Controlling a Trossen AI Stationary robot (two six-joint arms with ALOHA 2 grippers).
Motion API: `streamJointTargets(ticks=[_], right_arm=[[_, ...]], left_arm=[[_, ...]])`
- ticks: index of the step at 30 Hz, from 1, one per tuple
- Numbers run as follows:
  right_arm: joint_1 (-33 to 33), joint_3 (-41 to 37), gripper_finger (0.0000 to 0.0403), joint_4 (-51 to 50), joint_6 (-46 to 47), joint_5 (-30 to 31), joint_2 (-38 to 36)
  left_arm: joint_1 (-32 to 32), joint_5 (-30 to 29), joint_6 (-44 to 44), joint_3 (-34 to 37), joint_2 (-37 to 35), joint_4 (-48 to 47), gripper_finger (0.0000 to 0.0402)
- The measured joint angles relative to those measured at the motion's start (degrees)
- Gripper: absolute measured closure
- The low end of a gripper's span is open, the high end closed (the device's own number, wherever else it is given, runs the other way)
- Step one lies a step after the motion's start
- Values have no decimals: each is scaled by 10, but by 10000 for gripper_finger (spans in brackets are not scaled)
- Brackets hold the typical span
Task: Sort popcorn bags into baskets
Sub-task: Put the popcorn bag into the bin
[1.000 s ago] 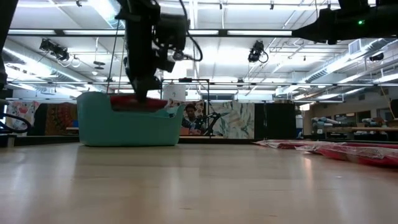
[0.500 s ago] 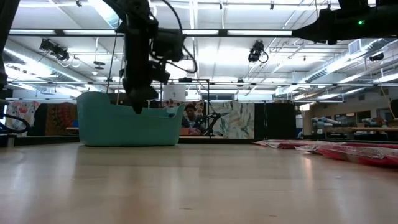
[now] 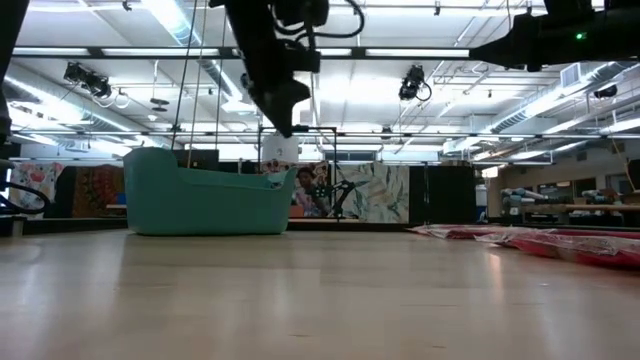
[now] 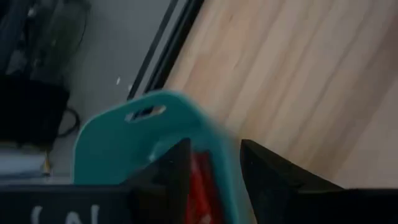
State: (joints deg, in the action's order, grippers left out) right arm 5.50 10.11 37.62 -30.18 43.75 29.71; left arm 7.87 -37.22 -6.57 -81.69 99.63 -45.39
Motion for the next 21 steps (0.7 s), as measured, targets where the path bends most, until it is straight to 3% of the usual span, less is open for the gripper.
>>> streamJointTargets(ticks=[8, 15, 21], right_arm=[[0, 0, 392, 6, 2, -7, 0], [0, 0, 392, 6, 2, -10, 0], [-1, 0, 392, 1, 0, -5, 0]], left_arm=[[-11, 74, 72, -10, 74, 139, 260], [-11, 144, 132, -100, 192, 213, 260], [-8, 208, 188, -160, 266, 334, 260]])
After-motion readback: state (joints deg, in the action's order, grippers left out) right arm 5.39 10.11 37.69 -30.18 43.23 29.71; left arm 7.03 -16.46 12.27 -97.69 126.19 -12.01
